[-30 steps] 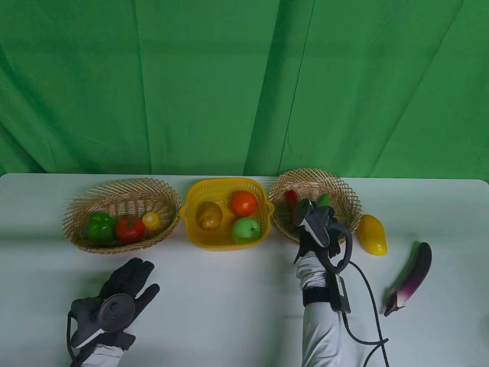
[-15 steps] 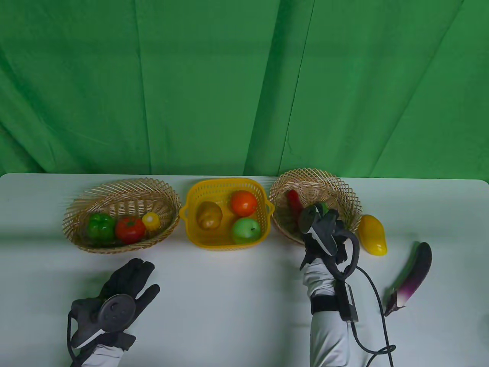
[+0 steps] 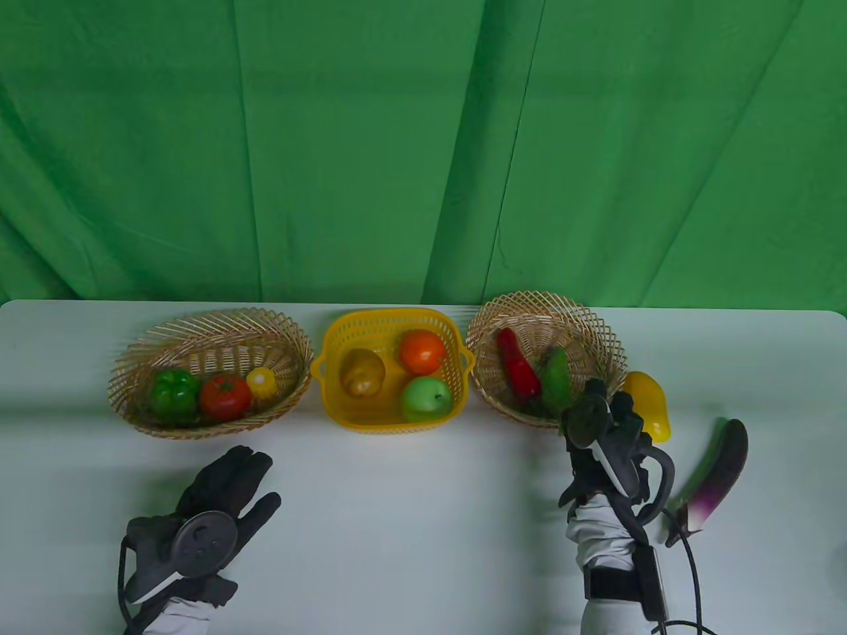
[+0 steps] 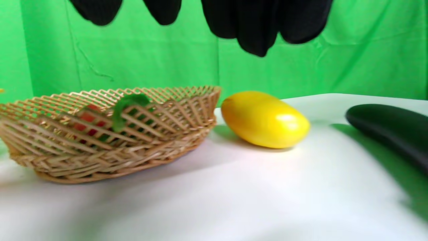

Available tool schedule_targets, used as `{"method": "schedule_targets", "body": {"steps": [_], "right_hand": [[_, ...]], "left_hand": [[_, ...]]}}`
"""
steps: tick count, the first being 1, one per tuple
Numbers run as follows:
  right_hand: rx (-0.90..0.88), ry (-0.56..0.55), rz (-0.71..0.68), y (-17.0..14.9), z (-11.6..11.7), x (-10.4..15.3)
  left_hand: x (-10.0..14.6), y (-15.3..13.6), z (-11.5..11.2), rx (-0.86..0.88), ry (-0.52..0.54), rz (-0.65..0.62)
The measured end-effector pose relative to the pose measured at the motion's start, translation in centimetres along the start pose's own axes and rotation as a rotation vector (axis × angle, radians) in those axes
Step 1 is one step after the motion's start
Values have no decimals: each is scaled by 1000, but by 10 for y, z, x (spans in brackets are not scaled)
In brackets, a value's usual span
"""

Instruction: Place 10 objects into 3 containers, with green background

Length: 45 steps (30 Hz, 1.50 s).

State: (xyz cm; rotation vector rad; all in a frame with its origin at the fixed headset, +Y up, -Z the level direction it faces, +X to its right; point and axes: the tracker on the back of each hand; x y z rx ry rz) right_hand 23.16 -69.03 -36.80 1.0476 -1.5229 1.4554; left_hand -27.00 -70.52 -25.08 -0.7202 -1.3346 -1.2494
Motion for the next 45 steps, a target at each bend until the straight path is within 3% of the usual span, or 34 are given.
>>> {"method": "schedule_targets", "body": {"steps": [6, 16, 22, 35, 45], "right_hand": [[-27, -6, 62, -32, 4, 17], [-3, 31, 196, -79, 33, 38], [9, 178, 285, -102, 52, 38], [47, 316, 358, -119, 82, 33], [92, 227, 368, -116, 81, 23]], "left_hand": [[0, 1, -1, 1, 5, -14], [0, 3, -3, 12, 15, -36], [0, 3, -6, 8, 5, -34], [-1, 2, -9, -10, -11, -22], [-2, 1, -10, -33, -23, -10]]}}
Point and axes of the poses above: the tracker on the back of each hand, its own y axis roughly to the thumb side, its own x axis roughly from the fingertips to the wrist, z = x × y, and after that the axes turned 6 degrees about x, right-handed
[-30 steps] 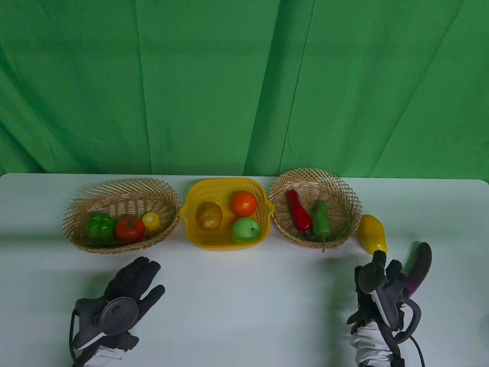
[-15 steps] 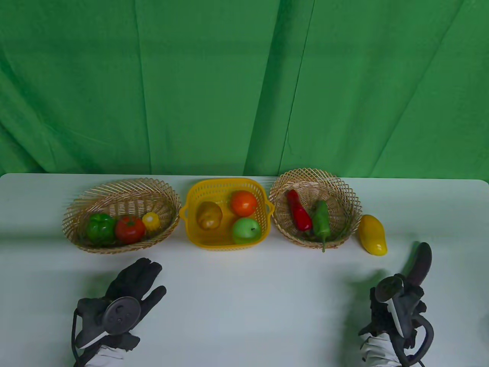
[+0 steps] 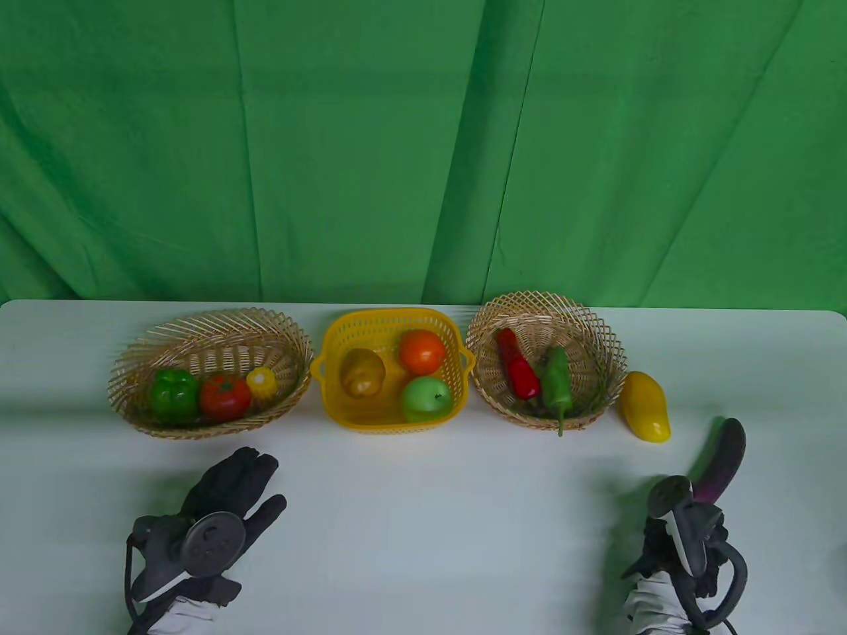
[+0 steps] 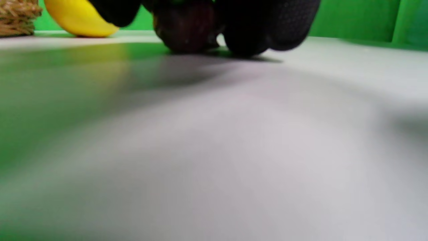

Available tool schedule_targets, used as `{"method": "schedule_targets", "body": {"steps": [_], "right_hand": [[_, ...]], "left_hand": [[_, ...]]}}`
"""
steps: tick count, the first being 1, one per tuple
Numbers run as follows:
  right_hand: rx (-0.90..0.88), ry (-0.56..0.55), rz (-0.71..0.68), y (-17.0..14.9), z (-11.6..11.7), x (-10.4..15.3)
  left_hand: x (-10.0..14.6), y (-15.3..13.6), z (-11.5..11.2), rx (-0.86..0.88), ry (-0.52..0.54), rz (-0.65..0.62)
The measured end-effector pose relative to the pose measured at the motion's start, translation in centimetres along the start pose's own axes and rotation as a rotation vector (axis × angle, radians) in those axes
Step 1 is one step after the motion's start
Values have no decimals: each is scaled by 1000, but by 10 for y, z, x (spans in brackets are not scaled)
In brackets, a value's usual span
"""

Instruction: Place 10 objects into 3 containers, with green background

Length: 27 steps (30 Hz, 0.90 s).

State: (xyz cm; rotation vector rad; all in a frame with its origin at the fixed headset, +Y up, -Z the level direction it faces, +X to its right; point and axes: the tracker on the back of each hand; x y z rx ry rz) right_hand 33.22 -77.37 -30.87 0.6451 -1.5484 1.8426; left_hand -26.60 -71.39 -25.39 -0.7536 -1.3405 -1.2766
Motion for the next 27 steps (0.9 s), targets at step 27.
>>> {"method": "schedule_targets", "body": {"steps": [27], "right_hand": [[-61, -127, -9, 9, -35, 1]], "left_hand": [[1, -3, 2, -5, 2, 20]]}}
Point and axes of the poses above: the tracker on the back of each hand, its own y axis roughly to the thumb side, its own x axis roughly from the fingertips to the wrist, z = x × y, and after that the axes turned 6 degrees about x, right-handed
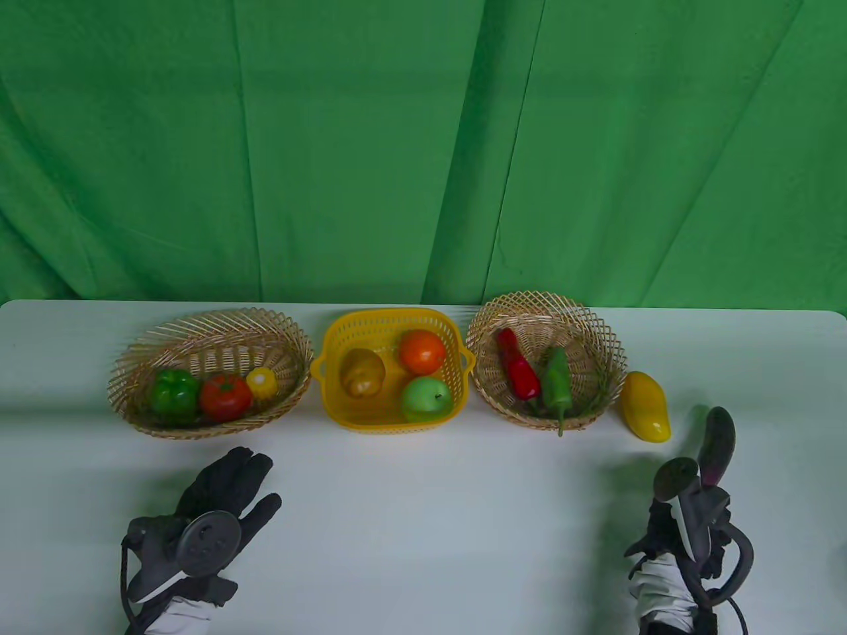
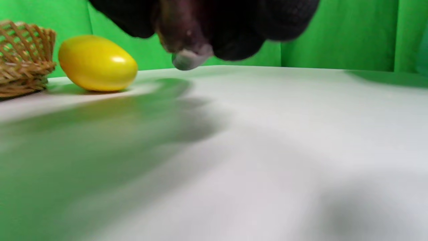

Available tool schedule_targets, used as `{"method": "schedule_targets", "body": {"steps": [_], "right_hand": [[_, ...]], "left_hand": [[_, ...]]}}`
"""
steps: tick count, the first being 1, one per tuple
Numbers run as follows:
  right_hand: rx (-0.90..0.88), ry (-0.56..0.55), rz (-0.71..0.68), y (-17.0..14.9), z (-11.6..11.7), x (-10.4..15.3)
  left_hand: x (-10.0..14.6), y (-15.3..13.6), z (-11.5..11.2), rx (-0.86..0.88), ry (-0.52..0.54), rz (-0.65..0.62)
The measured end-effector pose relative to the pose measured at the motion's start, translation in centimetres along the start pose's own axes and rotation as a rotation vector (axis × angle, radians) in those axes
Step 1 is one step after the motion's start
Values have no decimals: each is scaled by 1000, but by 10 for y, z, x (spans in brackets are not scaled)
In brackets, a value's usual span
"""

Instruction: Place 10 objects into 3 containers, with green background

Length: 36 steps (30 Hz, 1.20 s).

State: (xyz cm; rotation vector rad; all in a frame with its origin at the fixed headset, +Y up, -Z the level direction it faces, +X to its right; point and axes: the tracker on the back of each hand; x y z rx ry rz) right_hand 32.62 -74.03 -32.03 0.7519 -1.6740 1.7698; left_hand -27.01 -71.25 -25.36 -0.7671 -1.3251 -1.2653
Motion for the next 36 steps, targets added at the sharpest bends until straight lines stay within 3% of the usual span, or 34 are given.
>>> {"method": "schedule_targets", "body": {"steps": [11, 21, 36], "right_hand": [[-31, -93, -101, 29, -26, 8], [-38, -149, -243, 81, -51, 21], [-37, -59, -358, 140, -57, 12]], "left_hand": [[0, 0, 0, 3, 4, -1], [1, -2, 1, 5, 8, 8], [2, -9, 2, 5, 9, 37]]}}
Point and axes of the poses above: the tracker on the back of each hand, its own y axis roughly to the thumb side, its own x axis roughly from the fingertips to the wrist, z = x × y, and after that the axes turned 6 degrees about x, right-handed
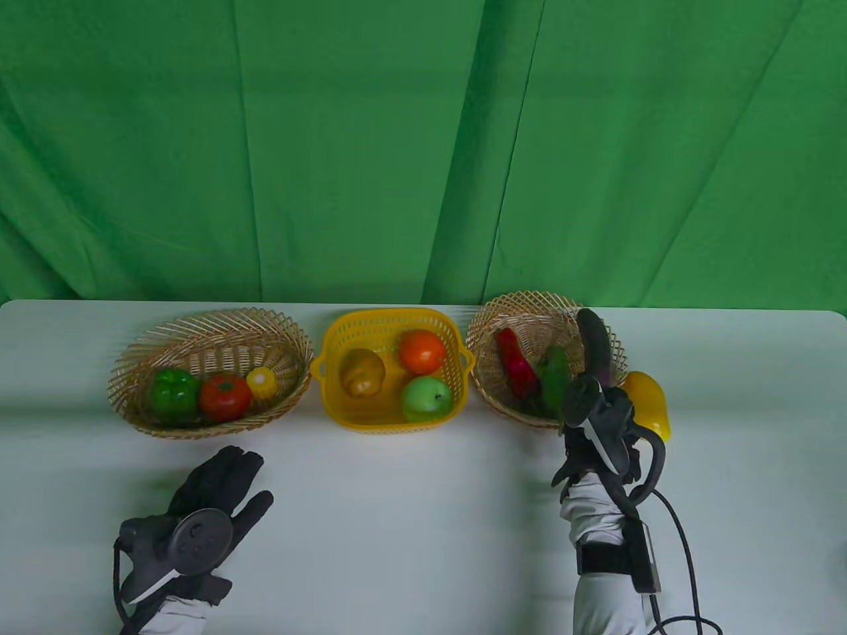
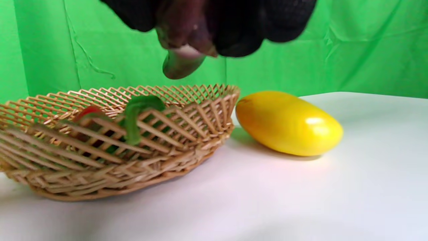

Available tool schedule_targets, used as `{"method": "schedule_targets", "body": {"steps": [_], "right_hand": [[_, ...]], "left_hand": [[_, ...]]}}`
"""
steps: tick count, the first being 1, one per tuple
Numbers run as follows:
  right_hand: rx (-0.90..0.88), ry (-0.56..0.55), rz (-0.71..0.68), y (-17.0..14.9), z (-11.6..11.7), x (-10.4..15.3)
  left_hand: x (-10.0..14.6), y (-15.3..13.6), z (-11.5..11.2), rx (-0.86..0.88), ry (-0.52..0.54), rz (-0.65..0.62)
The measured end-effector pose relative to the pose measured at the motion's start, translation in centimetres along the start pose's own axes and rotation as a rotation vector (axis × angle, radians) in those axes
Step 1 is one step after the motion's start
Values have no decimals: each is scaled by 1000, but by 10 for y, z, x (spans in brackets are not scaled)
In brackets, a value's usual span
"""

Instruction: Place 10 objects into 3 containers, with green background

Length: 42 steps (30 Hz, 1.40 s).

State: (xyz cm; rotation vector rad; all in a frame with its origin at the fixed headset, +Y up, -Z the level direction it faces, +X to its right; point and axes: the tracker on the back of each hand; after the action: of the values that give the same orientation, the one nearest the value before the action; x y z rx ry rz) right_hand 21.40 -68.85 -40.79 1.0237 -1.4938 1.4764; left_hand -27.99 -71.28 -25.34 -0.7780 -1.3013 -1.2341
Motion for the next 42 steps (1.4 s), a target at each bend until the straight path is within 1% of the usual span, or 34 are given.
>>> {"method": "schedule_targets", "body": {"steps": [9, 11, 15, 18, 20, 21, 25, 30, 34, 37, 42], "right_hand": [[39, 73, -18, 11, 8, -14], [50, 114, -16, 13, 11, -17], [39, 135, -28, 11, 14, -18], [20, 156, -65, 6, 10, -16], [-12, 200, -98, 0, 4, -14], [-28, 204, -105, -3, 1, -13], [-78, 148, -95, -22, -6, -14], [-104, 157, -35, -51, -6, -25], [-186, 119, 24, -74, 0, -35], [-199, 87, 65, -86, 6, -39], [-244, 85, 120, -103, 23, -51]], "left_hand": [[1, -4, 1, -9, -5, 28], [2, -5, 1, -11, -6, 33], [2, -5, 1, -14, -11, 40], [2, -5, 2, -17, -14, 42], [2, -5, 2, -20, -17, 44], [2, -5, 2, -21, -18, 45], [2, -5, 1, -21, -25, 49], [2, -5, -1, -10, -35, 59], [3, -6, 0, -5, -35, 64], [3, -8, -1, 0, -38, 73], [3, -10, -1, -4, -42, 86]]}}
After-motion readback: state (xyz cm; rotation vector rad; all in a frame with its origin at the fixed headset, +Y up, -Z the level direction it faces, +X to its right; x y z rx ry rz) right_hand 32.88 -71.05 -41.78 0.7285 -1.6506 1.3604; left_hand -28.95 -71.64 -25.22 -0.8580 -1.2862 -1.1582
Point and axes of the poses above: the tracker on the back of each hand, its own y axis roughly to the thumb side, its own x axis roughly from the fingertips to the wrist, z = x × y, and after that the axes turned 6 degrees about x, right-handed
